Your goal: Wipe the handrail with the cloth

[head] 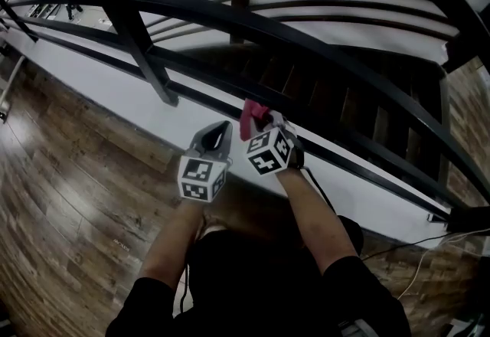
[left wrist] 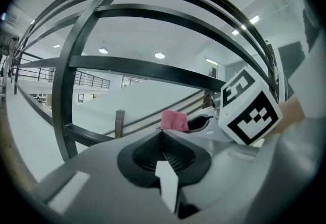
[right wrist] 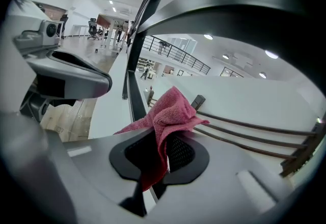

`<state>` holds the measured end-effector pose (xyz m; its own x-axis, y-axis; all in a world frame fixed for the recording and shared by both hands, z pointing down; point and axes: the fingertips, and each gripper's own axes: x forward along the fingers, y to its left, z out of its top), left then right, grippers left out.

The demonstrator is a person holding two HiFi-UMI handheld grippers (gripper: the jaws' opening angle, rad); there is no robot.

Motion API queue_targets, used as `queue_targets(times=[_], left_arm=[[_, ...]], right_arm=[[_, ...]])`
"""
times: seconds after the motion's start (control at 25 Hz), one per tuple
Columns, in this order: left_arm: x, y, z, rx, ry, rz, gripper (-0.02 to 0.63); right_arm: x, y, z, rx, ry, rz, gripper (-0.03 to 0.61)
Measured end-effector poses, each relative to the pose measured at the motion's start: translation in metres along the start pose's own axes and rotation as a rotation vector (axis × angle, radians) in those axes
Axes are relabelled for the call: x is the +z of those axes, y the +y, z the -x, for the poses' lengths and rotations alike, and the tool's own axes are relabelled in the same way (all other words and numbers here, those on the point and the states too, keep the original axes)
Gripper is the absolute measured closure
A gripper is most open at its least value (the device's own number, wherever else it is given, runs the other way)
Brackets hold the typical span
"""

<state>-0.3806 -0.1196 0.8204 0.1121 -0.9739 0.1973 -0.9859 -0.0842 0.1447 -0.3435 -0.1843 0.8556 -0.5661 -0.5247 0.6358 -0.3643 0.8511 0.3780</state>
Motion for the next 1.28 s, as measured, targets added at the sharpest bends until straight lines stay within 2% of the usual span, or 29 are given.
queue_targets(times=[0.32,0.56,0.8,1.16,1.28], left_arm=[[-0.001,-0.038,-0.001,-0.007,0.058,-0.049,0.614],[0.014,-0.088,0.003,-0.047,0.094,-0.164,0.614],[-0.002,-0.118,-0.003,0.001,0.156,-0.121,0.614],[-0.014,-0.173,-0.018,0.025,0.188,-0.019,0.614],[-0.023,-0.191,-0.022,0.029,0.209,-0.027,0.614]], right_arm=[[-0.033,-0.022,0.026,0.004,0.000,-0.040,0.532],[-0.066,-0.036,0.051,0.039,0.003,-0.076,0.532],[-0.095,-0.049,0.077,0.063,-0.009,-0.104,0.532],[-0.144,-0.070,0.111,0.071,0.009,-0.146,0.532],[-0.156,-0.076,0.123,0.075,0.015,-0.143,0.532]])
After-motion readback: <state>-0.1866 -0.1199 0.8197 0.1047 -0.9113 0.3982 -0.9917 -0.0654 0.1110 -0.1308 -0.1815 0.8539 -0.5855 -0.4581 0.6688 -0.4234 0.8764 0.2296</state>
